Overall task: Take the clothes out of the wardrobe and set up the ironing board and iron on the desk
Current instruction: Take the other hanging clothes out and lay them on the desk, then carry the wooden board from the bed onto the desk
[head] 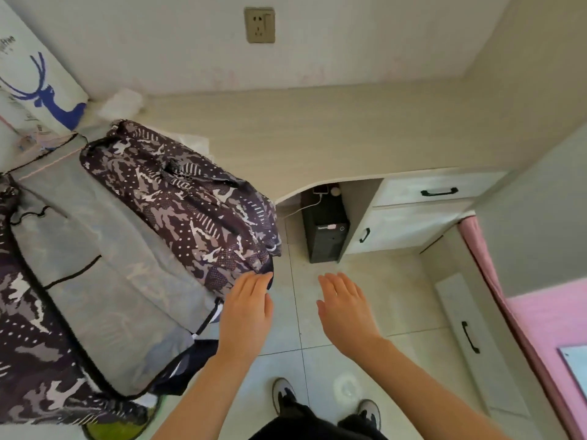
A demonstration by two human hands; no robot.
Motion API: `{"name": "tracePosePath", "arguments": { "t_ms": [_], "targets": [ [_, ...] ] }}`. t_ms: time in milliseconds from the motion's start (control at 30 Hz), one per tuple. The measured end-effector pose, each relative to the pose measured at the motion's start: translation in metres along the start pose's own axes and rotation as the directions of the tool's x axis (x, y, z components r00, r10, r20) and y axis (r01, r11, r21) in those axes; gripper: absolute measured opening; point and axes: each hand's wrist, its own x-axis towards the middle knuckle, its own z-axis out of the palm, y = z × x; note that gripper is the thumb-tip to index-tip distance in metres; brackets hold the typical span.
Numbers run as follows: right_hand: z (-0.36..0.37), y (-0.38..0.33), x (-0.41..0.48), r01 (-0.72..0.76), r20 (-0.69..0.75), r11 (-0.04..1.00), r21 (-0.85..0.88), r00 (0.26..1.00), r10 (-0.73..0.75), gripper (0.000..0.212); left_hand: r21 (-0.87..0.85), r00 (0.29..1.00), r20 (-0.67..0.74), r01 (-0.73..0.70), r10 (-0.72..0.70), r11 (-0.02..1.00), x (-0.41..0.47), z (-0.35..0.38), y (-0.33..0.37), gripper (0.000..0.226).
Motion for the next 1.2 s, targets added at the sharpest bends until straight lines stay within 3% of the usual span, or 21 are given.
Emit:
{"name": "tracePosePath", "arguments": {
  "t_ms": [200,567,900,1200],
  "targets": [
    [-0.004,0.077,-0.073,-0.204,-0.062,0.978,0.051,0.976,0.207,0.05,-0.002,0.97,0.098,-0.224,0.223,0.975,-0.003,0.036,0.083,0.037],
    [0.001,0.237,-0.253,-0.496,-0.092,0.861,0.115,0.857,0.507,0.047,-0.088,0.874,0.248,-0.41,0.419,0.908,-0.076,0.137,0.285,0.035],
    [0.007,0.356,-0.404,-0.751,-0.087,0.62,0.227,0.618,0.781,0.05,-0.212,0.676,0.407,-0.584,0.614,0.784,-0.138,0.228,0.439,0.04],
    [0.009,0.429,-0.463,-0.87,-0.073,0.411,0.272,0.407,0.91,0.045,-0.343,0.519,0.441,-0.657,0.732,0.672,-0.137,0.289,0.54,0.039]
  ]
}}
